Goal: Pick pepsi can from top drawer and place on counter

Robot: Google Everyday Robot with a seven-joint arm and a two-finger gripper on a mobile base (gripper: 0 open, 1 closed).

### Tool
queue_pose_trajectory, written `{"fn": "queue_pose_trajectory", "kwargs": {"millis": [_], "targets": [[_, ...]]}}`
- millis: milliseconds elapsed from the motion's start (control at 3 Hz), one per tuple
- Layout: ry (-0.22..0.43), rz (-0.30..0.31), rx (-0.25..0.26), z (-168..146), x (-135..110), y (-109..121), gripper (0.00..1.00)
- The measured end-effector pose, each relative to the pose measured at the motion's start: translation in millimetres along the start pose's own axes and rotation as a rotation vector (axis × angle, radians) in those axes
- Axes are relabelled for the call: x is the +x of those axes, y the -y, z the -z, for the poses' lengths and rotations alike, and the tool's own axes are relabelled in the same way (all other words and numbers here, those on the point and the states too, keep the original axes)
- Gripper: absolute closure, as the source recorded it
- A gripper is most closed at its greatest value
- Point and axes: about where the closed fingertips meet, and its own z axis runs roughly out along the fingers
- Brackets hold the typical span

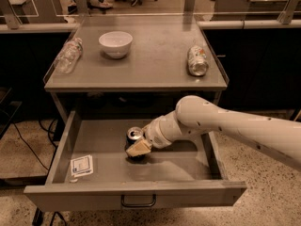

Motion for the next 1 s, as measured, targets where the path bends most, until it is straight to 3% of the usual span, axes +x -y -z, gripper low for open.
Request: {"fn": "queue_pose_trajectory", "kwargs": {"millis": [667,1000], "targets": [[-0.009,-0.012,0.023,16,-12,-6,1.00],[-0.019,-0.026,0.048,47,-43,-14,1.00]]}}
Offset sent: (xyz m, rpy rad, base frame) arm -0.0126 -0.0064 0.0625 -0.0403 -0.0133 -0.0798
